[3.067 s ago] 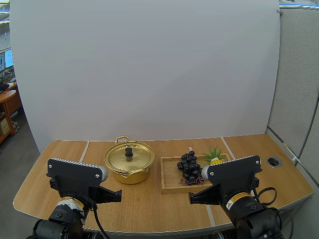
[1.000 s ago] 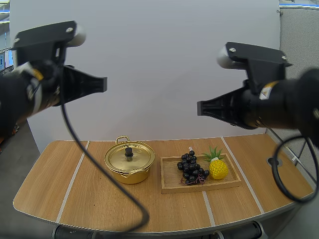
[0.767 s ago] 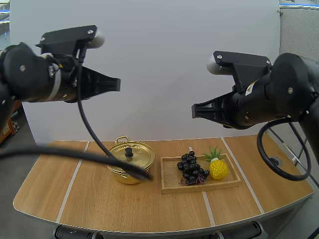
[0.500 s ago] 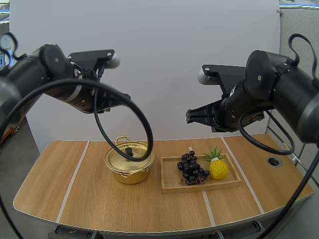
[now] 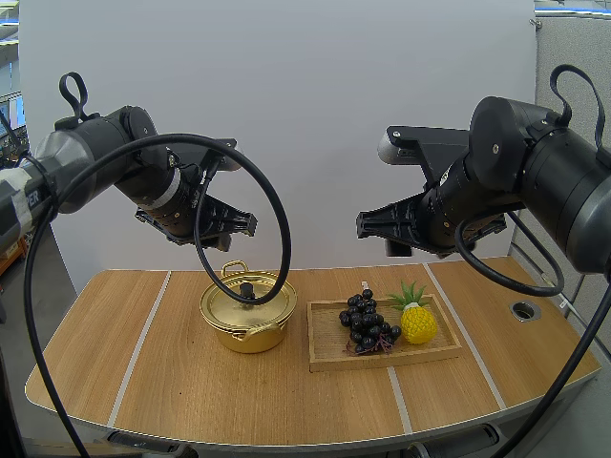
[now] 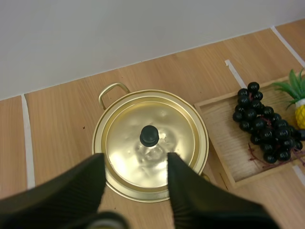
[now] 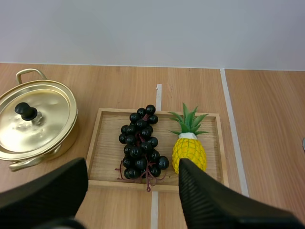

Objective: Open the pot, put the grape inside, and close it

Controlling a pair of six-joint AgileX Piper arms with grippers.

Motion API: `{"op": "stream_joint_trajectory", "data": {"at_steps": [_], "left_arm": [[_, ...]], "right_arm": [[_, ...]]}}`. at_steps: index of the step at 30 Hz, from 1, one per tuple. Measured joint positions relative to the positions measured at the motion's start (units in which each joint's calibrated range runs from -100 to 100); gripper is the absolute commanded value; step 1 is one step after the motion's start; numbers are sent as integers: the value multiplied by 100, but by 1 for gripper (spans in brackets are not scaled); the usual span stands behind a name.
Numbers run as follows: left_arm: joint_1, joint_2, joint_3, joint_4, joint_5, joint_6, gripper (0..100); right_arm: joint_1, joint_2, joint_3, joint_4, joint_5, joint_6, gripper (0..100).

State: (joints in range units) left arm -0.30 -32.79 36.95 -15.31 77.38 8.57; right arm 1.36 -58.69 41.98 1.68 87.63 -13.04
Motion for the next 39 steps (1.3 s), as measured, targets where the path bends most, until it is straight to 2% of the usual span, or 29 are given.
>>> {"op": "stream_joint_trajectory", "data": {"at_steps": [12,18,26,34,39], "left_arm": [[0,303,0,-37,670,1265,100],[0,750,-98,-166,630,1645,100],[-8,1746,-915,-188,880,1826,100],[-317,2816,-1781,223,1182,1780,100],[-358,3331,-2132,322,1218,1747,100]], "right_arm": [[0,0,0,169,18,0,100],[0,0,0,247,18,0,100],[0,0,0,261,18,0,100],[0,0,0,261,18,0,100],[0,0,0,261,18,0,100]]}}
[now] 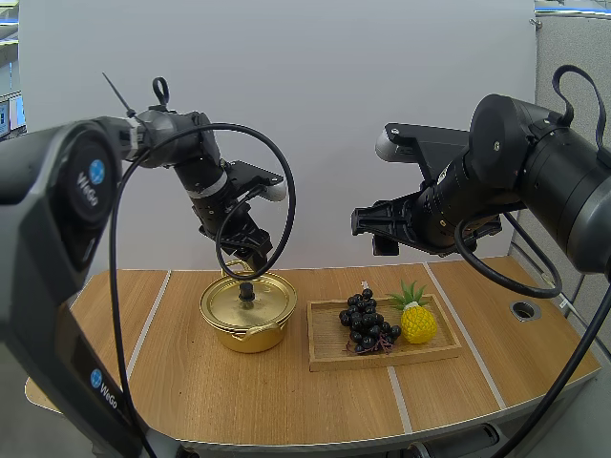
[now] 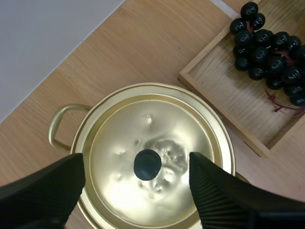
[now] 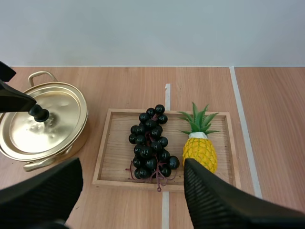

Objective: Open the pot, put the grape inside, and close it

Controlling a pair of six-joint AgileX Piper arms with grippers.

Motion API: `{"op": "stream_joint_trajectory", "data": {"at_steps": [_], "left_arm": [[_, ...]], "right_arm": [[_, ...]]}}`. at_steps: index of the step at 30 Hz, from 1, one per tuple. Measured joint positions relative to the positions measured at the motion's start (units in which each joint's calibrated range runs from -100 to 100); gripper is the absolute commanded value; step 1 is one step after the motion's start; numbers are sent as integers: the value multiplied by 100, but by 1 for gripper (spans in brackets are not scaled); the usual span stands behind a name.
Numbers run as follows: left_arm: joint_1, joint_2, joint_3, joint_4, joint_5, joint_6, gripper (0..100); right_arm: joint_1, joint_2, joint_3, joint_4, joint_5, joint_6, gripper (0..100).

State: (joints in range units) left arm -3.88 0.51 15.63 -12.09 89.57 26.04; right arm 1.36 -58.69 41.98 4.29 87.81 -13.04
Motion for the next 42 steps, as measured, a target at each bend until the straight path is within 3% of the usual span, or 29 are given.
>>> {"op": "stream_joint_trajectory", "data": {"at_steps": [15,42], "left_arm": [[0,962,-102,190,-191,0,100],[0,1151,-102,132,77,-10,100]], "right_arm": [[0,0,0,0,0,0,100],[0,0,0,0,0,0,100]]}}
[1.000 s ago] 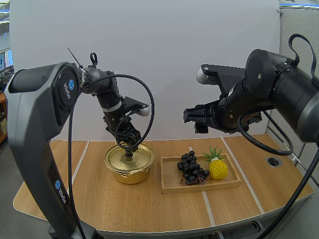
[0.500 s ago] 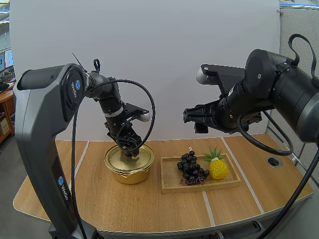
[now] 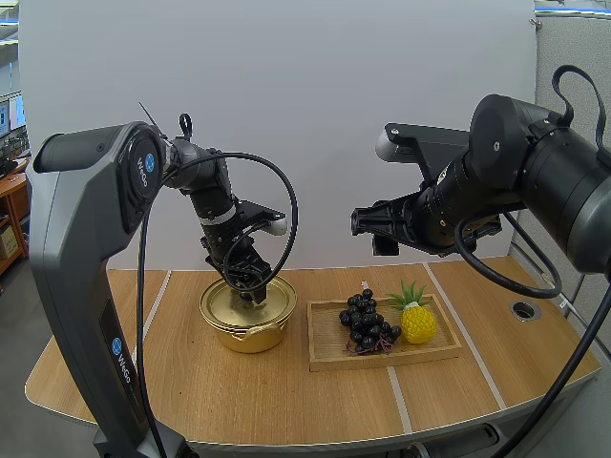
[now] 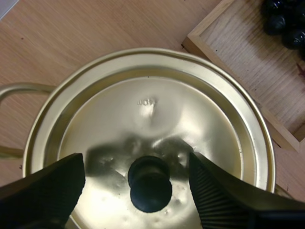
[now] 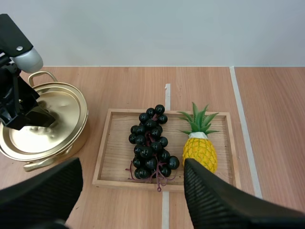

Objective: Open the pot, put the grape inside, and close it

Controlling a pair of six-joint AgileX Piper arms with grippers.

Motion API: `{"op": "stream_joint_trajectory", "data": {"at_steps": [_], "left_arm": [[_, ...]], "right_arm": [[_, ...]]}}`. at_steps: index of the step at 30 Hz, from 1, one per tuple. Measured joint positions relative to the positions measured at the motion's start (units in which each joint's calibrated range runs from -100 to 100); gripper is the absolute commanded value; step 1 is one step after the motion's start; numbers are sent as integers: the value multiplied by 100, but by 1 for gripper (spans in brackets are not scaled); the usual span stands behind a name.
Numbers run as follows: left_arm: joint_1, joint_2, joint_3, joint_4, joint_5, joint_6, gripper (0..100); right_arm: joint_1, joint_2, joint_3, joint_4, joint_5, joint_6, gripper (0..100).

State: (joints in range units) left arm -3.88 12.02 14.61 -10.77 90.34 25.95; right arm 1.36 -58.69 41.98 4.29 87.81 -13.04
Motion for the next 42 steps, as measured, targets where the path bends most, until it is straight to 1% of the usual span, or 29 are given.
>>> {"op": "stream_joint_trajectory", "data": {"at_steps": [13,14,15,17,19,21,22,34,38,42], "left_arm": [[0,0,0,0,32,0,100],[0,0,0,0,32,-9,92],[0,0,0,0,51,-9,79],[0,0,0,0,85,-19,50],[0,0,0,0,131,-29,23],[0,0,-13,-45,217,-29,3],[-2,-18,-41,-45,240,-29,0],[-2,-185,-55,-56,339,-29,0],[-2,-619,-225,-7,481,-29,0],[-2,-1259,-727,-7,705,-29,0]], "right_arm": [[0,0,0,0,0,0,100],[0,0,0,0,0,0,100],[0,0,0,0,0,0,100],[0,0,0,0,0,0,100],[0,0,0,0,0,0,100],[0,0,0,0,0,0,100],[0,0,0,0,0,0,100],[0,0,0,0,0,0,100],[0,0,0,0,0,0,100],[0,0,0,0,0,0,100]]}}
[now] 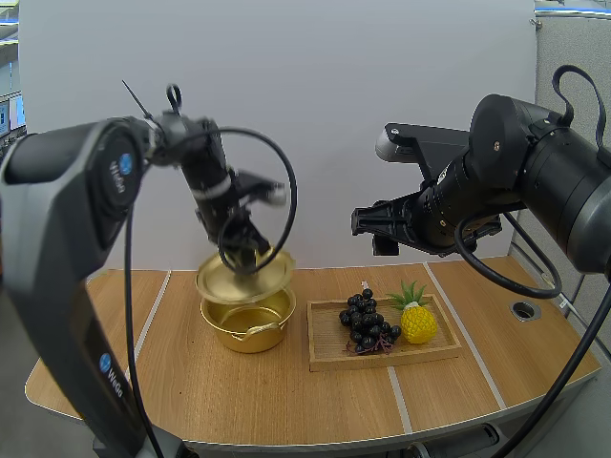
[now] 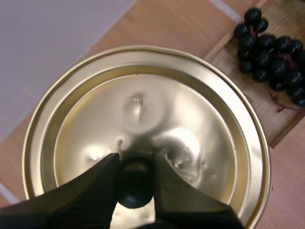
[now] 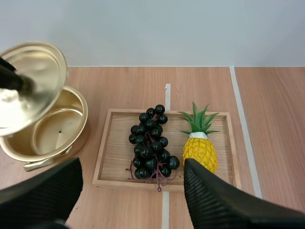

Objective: Open the pot, put the grape inside, and close it

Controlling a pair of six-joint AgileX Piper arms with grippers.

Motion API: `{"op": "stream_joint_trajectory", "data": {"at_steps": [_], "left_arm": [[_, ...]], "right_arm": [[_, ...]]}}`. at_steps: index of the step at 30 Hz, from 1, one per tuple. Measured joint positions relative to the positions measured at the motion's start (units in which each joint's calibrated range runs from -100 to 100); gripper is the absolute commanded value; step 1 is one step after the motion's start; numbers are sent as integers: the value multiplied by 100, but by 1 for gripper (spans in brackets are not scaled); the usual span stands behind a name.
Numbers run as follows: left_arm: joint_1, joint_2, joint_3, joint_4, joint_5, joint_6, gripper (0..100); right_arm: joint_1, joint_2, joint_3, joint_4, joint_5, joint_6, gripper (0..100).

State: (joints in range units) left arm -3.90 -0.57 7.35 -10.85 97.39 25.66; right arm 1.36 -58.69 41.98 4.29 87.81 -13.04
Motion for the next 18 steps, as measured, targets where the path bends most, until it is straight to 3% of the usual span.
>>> {"op": "stream_joint_trajectory", "data": {"at_steps": [9,18], "left_arm": [[0,-1303,-1894,20,124,-195,0],[0,-1606,-3894,373,26,-685,0]], "right_arm": [[0,0,0,0,18,0,100],[0,0,0,0,18,0,100]]}}
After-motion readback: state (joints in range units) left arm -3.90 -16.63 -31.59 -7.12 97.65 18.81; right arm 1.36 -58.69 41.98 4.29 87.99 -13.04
